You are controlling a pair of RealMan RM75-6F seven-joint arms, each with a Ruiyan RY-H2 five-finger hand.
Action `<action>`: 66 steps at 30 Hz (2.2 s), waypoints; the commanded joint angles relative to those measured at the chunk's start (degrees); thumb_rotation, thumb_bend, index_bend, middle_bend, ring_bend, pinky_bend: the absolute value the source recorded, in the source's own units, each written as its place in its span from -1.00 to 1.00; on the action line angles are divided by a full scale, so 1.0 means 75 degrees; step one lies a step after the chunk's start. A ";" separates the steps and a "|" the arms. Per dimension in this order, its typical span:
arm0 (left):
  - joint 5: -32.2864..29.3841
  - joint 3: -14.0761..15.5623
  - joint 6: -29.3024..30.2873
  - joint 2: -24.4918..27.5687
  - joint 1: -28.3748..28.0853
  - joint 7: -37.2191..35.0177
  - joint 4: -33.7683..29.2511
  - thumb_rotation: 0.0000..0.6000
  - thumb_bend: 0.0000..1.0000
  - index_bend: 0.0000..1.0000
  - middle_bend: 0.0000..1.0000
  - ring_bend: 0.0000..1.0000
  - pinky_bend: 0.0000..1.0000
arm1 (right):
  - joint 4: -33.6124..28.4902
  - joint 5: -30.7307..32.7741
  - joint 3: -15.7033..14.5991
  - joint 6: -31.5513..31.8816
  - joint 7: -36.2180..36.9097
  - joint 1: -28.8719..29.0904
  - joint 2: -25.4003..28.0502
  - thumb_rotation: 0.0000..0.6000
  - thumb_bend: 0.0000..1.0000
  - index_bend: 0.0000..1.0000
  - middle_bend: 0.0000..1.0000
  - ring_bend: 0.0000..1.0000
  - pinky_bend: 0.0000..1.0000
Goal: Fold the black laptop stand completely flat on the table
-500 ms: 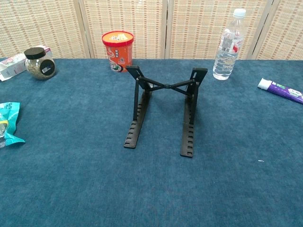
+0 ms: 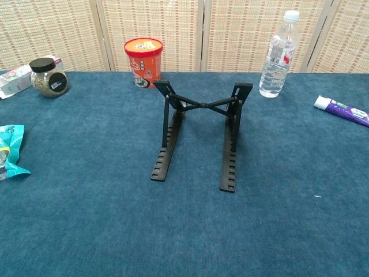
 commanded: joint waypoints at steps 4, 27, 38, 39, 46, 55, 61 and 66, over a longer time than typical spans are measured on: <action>0.0013 0.0012 -0.0001 0.0004 -0.0011 0.0025 -0.0045 1.00 -0.68 -0.55 -0.67 -0.80 -0.96 | -0.0167 -0.0382 -0.0058 -0.0358 0.0603 0.0349 0.0093 1.00 -1.00 -1.00 -0.80 -1.00 -1.00; -0.0032 0.0015 0.0022 0.0043 -0.0010 0.0243 -0.0287 1.00 -0.68 -0.55 -0.67 -0.80 -0.96 | -0.0420 -0.1759 -0.0442 -0.3391 0.3521 0.3144 0.0141 1.00 -1.00 -1.00 -0.75 -1.00 -1.00; -0.0187 -0.0015 -0.0106 -0.0022 -0.0049 0.0258 -0.0220 1.00 -0.68 -0.55 -0.67 -0.80 -0.96 | -0.0034 -0.1518 -0.0334 -0.4449 0.4276 0.4280 -0.0631 1.00 -1.00 -1.00 -0.75 -1.00 -1.00; -0.0200 -0.0017 -0.0115 -0.0027 -0.0051 0.0258 -0.0206 1.00 -0.68 -0.55 -0.67 -0.80 -0.96 | 0.0049 -0.1449 -0.0300 -0.4545 0.4368 0.4394 -0.0749 1.00 -1.00 -1.00 -0.75 -1.00 -0.99; -0.0250 -0.0006 -0.0144 -0.0039 -0.0043 0.0219 -0.0148 1.00 -0.68 -0.55 -0.67 -0.80 -0.96 | 0.0592 -0.1102 -0.0032 -0.4846 0.4735 0.4965 -0.1369 1.00 -1.00 -1.00 -0.73 -1.00 -0.97; -0.0288 0.0024 -0.0146 -0.0068 -0.0007 0.0120 -0.0052 1.00 -0.68 -0.55 -0.67 -0.80 -0.96 | 0.1072 -0.0677 0.0329 -0.4935 0.4851 0.5495 -0.1924 1.00 -1.00 -1.00 -0.73 -1.00 -0.97; -0.0294 0.0038 -0.0110 -0.0070 0.0029 0.0013 0.0031 1.00 -0.68 -0.55 -0.67 -0.80 -0.96 | 0.1385 -0.0173 0.0657 -0.4839 0.4466 0.5630 -0.2209 1.00 -1.00 -1.00 -0.73 -1.00 -0.97; -0.0298 0.0047 -0.0088 -0.0071 0.0055 -0.0066 0.0092 1.00 -0.68 -0.54 -0.67 -0.80 -0.96 | 0.1541 0.0244 0.0949 -0.4761 0.4140 0.5732 -0.2339 1.00 -1.00 -1.00 -0.73 -1.00 -0.97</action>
